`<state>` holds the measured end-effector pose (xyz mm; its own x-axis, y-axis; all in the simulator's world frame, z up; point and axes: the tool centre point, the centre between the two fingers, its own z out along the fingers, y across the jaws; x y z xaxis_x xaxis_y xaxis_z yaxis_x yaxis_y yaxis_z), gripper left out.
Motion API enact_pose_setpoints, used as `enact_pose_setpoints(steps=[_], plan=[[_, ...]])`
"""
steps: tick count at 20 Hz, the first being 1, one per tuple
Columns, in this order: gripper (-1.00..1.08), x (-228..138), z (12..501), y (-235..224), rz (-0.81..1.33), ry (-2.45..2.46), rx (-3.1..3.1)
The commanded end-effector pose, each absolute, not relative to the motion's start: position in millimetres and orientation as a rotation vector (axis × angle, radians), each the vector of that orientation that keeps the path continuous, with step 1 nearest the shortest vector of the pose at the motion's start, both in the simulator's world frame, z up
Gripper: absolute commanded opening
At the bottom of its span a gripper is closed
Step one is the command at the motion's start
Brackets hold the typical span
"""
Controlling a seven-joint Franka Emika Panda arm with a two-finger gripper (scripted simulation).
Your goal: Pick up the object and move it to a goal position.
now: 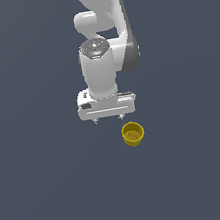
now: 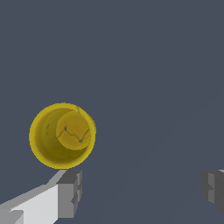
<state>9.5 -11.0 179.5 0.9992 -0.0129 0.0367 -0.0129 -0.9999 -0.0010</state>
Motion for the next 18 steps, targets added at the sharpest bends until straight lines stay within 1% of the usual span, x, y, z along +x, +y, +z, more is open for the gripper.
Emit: enact_pose_setpoints(steps=[1,12,18], plan=[[0.28,10,180,-11,-0.058,0.020,-3.140],[0.28,9,173,-5,-0.052,-0.035,-3.145],[0.28,11,159,4,-0.057,-0.012,-3.102]])
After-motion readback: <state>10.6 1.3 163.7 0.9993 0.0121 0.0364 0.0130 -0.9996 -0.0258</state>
